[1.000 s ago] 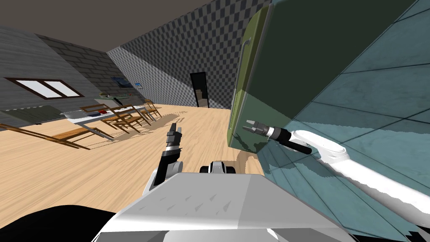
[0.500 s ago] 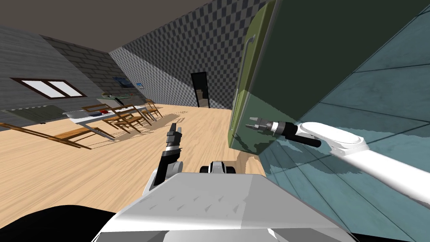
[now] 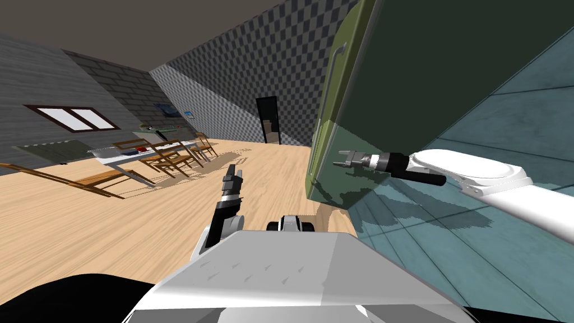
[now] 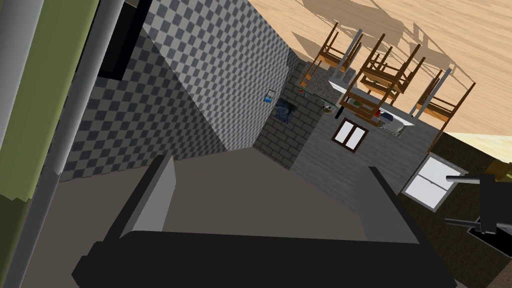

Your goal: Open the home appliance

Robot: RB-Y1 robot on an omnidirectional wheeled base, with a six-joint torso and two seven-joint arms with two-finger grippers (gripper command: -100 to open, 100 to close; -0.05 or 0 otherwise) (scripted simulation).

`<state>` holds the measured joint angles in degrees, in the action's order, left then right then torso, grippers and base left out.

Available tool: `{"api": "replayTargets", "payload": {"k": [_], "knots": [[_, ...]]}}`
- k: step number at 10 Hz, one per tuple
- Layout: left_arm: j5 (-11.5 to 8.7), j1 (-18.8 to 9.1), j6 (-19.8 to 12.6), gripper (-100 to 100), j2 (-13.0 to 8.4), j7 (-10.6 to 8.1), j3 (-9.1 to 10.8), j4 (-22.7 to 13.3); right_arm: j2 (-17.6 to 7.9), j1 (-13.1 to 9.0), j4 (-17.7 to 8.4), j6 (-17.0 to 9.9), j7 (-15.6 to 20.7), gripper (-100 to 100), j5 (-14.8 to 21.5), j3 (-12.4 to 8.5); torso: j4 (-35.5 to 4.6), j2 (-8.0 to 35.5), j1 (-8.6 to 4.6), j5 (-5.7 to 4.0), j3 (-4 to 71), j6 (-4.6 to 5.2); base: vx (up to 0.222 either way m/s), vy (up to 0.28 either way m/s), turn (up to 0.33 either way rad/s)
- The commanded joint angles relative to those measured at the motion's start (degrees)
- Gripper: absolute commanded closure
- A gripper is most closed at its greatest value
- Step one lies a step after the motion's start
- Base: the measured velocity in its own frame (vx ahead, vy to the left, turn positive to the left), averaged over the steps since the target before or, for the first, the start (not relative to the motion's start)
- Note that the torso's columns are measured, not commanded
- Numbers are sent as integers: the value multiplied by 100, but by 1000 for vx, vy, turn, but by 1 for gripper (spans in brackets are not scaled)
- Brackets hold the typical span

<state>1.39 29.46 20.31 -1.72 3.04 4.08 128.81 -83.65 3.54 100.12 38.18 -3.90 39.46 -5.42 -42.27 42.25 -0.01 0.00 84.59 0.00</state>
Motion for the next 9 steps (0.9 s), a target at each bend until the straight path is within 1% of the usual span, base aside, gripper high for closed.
{"api": "replayTargets", "payload": {"k": [1, 2, 3, 4, 5, 6, 7, 8, 9], "knots": [[0, 0, 0, 0, 0, 0, 0, 0, -412, -140, -158, -37, -83, -100, 262, -79, 2, -7, -1, -1, 4, -1, 75, 9, 17], [0, 0, 0, 0, 0, 0, 0, 0, -525, -140, -158, -37, -83, -100, 262, -79, 1, -2, 0, 0, 2, 1, 35, 9, -10], [0, 0, 0, 0, 0, 0, 0, 0, -720, -249, -324, -38, -146, -100, 468, -186, -3, 12, 1, 0, -7, 1, 58, 17, 40], [0, 0, 0, 0, 0, 0, 0, 0, -890, -249, -324, -38, -146, -100, 468, -186, -3, 6, 4, 2, -5, 0, 63, 11, 26], [0, 0, 0, 0, 0, 0, 0, 0, -1068, -351, -491, -47, -208, -100, 666, -302, -1, 4, 2, 1, -2, 1, 80, 12, 36], [0, 0, 0, 0, 0, 0, 0, 0, -1276, -351, -491, -47, -208, -100, 666, -302, 0, -3, 2, 1, 2, 0, 73, 14, 23], [0, 0, 0, 0, 0, 0, 0, 0, -1456, -447, -658, -61, -267, -100, 856, -425, 1, -1, 1, 0, 1, 0, 91, 11, 48], [0, 0, 0, 0, 0, 0, 0, 0, -1604, -447, -658, -61, -267, -100, 856, -425, 1, -4, -1, 0, 2, 0, 74, 12, 23], [0, 0, 0, 0, 0, 0, 0, 0, -1805, -538, -824, -82, -325, -100, 1039, -554, -1, 4, 2, 0, -2, 0, 99, 14, 41]]}}
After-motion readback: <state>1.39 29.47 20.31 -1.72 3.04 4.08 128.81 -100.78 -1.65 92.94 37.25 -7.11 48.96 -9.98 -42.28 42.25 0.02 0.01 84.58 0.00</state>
